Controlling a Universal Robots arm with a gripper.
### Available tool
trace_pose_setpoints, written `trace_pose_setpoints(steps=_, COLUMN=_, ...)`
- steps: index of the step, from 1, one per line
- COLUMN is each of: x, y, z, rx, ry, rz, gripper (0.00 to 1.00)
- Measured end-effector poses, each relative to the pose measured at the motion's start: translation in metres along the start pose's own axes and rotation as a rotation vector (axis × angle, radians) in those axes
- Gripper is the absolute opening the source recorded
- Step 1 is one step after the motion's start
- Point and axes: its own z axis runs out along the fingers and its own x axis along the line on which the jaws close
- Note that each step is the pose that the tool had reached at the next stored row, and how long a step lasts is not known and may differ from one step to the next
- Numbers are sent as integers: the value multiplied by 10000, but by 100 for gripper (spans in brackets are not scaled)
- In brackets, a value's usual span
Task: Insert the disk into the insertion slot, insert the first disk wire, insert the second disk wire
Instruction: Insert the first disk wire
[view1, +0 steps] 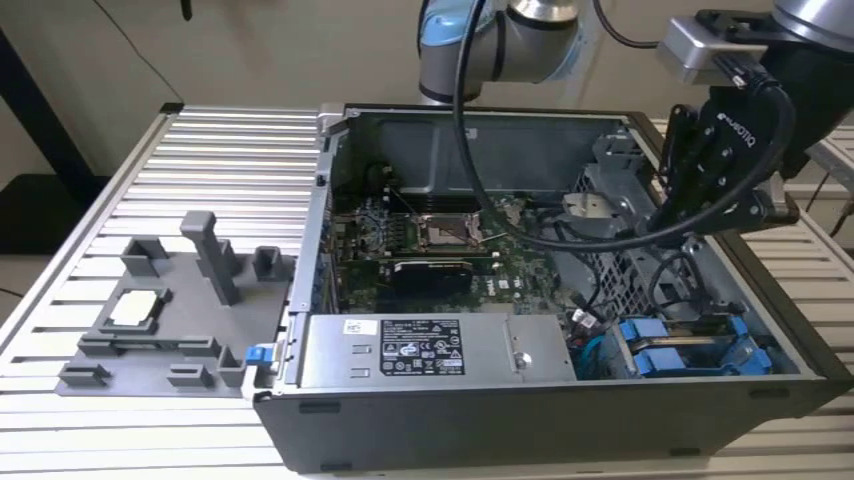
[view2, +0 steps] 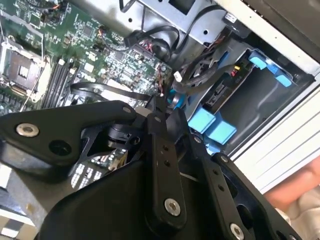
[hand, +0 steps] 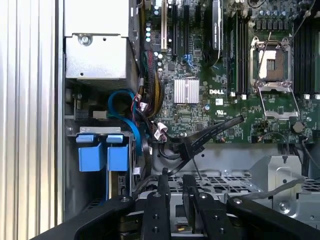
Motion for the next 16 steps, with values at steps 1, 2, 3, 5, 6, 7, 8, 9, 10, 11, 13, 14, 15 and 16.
trace_pose_setpoints(steps=1, x=-3, y=14, z=-3, rx=11, ry=-2, rz=-1, gripper=27)
trace_pose_setpoints(steps=2, x=-6, y=36, z=-3, rx=22, ry=-3, rz=-1, gripper=27)
trace_pose_setpoints(steps=3, x=-14, y=64, z=-1, rx=33, ry=1, rz=-2, gripper=27)
trace_pose_setpoints(steps=5, x=-34, y=100, z=2, rx=42, ry=55, rz=-4, gripper=27)
trace_pose_setpoints(steps=6, x=-47, y=116, z=3, rx=44, ry=106, rz=-5, gripper=27)
trace_pose_setpoints(steps=7, x=-65, y=136, z=5, rx=48, ry=164, rz=-4, gripper=27)
trace_pose_setpoints(steps=8, x=-85, y=156, z=7, rx=57, ry=215, rz=-1, gripper=27)
trace_pose_setpoints(steps=9, x=-105, y=176, z=9, rx=66, ry=261, rz=-1, gripper=27)
trace_pose_setpoints(steps=10, x=-124, y=195, z=12, rx=71, ry=308, rz=-1, gripper=27)
trace_pose_setpoints(steps=11, x=-140, y=212, z=14, rx=75, ry=363, rz=-1, gripper=27)
trace_pose_setpoints(steps=13, x=-163, y=239, z=17, rx=81, ry=506, rz=-14, gripper=27)
trace_pose_setpoints(steps=14, x=-176, y=256, z=18, rx=85, ry=588, rz=-17, gripper=27)
trace_pose_setpoints(steps=15, x=-191, y=276, z=26, rx=104, ry=643, rz=-18, gripper=27)
trace_pose_setpoints(steps=16, x=-204, y=299, z=37, rx=144, ry=669, rz=-20, gripper=27)
